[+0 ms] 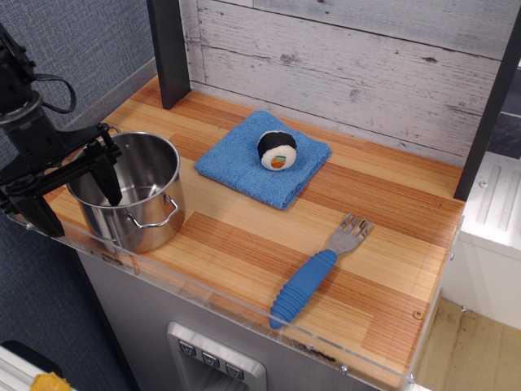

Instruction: Move cloth close to right edge of table above blue fork.

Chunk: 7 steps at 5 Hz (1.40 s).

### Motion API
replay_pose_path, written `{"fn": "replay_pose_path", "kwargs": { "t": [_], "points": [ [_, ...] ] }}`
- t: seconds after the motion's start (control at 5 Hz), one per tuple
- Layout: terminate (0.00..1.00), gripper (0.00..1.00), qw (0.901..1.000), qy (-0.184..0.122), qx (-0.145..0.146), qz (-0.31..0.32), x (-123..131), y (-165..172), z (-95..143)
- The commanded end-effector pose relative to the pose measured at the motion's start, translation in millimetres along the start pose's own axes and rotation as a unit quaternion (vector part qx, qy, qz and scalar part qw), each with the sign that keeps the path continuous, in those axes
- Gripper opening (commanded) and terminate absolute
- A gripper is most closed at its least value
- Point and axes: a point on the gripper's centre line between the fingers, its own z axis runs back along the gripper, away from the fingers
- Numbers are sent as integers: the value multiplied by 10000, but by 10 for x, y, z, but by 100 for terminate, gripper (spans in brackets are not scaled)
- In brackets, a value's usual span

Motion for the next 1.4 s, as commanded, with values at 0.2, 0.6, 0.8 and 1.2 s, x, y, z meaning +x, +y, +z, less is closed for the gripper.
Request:
{"fn": "replay_pose_path", "kwargs": {
  "t": [0.2,0.6,0.8,1.2],
  "points": [
    [0,100,10000,12,-25,13,-13,-14,42],
    [0,100,9999,-34,-89,34,-6,3,119],
    [0,100,9999,-74,-123,56,-1,10,148],
    [0,100,9986,-170,-498,91,-88,-164,365]
  ]
}}
